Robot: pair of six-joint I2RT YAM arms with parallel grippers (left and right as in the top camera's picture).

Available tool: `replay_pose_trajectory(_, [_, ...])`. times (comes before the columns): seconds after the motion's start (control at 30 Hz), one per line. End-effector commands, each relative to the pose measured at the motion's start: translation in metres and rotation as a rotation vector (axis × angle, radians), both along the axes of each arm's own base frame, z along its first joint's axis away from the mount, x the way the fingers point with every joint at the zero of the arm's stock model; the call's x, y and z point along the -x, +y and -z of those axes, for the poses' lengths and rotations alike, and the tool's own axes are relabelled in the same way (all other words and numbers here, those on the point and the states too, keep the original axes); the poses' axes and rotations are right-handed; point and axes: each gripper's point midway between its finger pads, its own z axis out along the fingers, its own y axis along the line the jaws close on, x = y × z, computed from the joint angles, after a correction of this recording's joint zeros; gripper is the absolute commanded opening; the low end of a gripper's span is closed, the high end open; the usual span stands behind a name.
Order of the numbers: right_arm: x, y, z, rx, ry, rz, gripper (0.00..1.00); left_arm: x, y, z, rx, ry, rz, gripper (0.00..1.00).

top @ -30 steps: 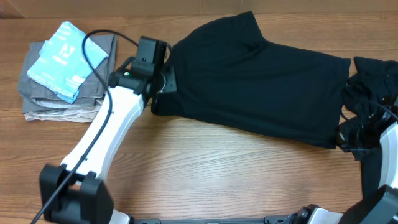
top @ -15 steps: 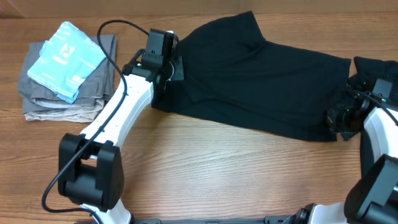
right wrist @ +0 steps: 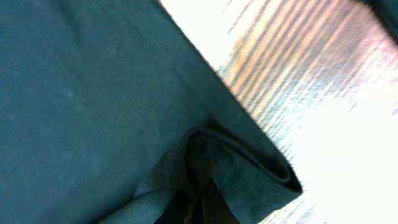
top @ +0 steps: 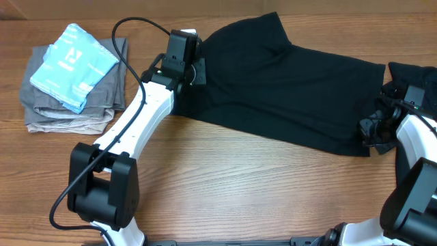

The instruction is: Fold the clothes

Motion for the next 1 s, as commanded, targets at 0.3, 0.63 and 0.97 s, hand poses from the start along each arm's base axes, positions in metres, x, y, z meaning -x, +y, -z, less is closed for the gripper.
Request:
replay_pose_trajectory(0.3, [0.0,-0.018,-0.003,0.089,0.016,0.065,0.04,-0.018,-0.009,0.033,-0.047,0.001,0.008,0.04])
replay_pose_trajectory(0.63, [-0.009,-0.022,0.002,0.109,-0.032,0.068,0.06,-0.035,-0.014,0.057,-0.037,-0.023,0.005,0.17])
replay_pose_trajectory(0.97, [-0.032,-0.016,-0.007,0.075,-0.122,-0.015,0.61,-0.045,-0.031,0.004,0.042,-0.1,0.056,0.64])
